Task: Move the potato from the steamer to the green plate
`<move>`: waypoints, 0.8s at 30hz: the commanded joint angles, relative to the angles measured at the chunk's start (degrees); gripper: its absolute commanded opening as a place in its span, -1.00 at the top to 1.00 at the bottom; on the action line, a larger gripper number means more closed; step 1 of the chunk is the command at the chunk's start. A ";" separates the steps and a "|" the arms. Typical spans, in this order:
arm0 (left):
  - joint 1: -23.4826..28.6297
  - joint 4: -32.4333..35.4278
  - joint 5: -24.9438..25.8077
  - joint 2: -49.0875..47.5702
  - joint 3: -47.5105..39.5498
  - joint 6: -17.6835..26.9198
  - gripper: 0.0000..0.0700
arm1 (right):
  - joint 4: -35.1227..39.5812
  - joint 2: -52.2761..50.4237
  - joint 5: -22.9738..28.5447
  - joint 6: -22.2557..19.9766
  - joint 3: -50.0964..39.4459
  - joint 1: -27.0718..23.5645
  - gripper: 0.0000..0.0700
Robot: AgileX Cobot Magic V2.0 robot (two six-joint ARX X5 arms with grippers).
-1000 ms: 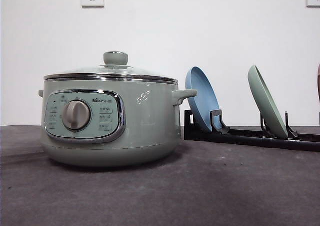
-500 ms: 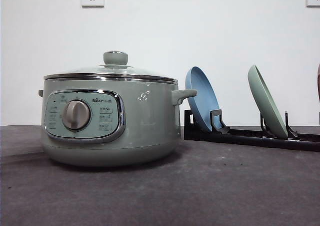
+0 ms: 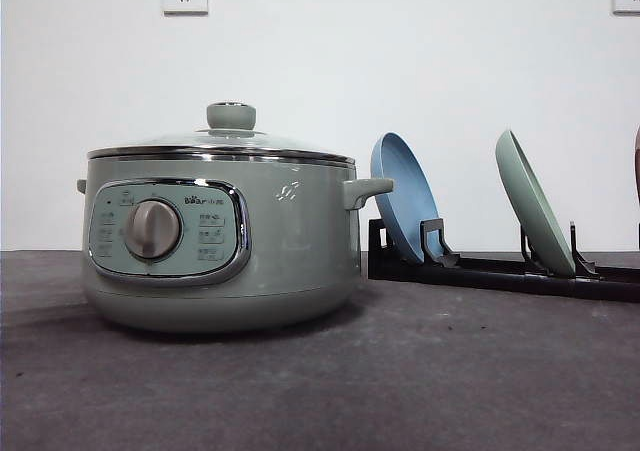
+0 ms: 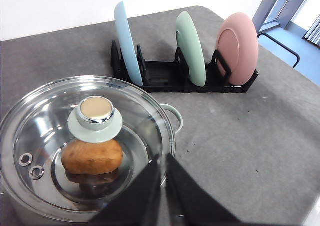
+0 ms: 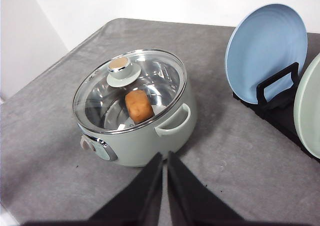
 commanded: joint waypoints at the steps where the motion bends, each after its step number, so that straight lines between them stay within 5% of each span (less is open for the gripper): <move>1: -0.26 0.53 0.20 0.28 1.36 1.03 0.56 | 0.53 0.25 0.10 -0.69 1.01 0.09 0.95; 4: -0.26 0.59 0.20 0.28 1.36 1.01 -0.21 | 0.52 0.35 0.10 -0.65 1.01 0.09 0.41; 7: -0.26 0.61 0.20 0.28 1.36 1.03 -0.92 | 0.52 0.33 0.18 -0.51 1.01 0.09 -0.45; 10: -0.26 0.61 0.17 0.31 1.36 1.01 -1.00 | 0.52 0.33 0.53 -0.42 1.01 0.09 -0.93; 24: -0.26 0.39 0.18 0.31 1.36 0.81 -1.00 | 0.15 0.38 -1.05 3.91 1.01 0.09 -1.00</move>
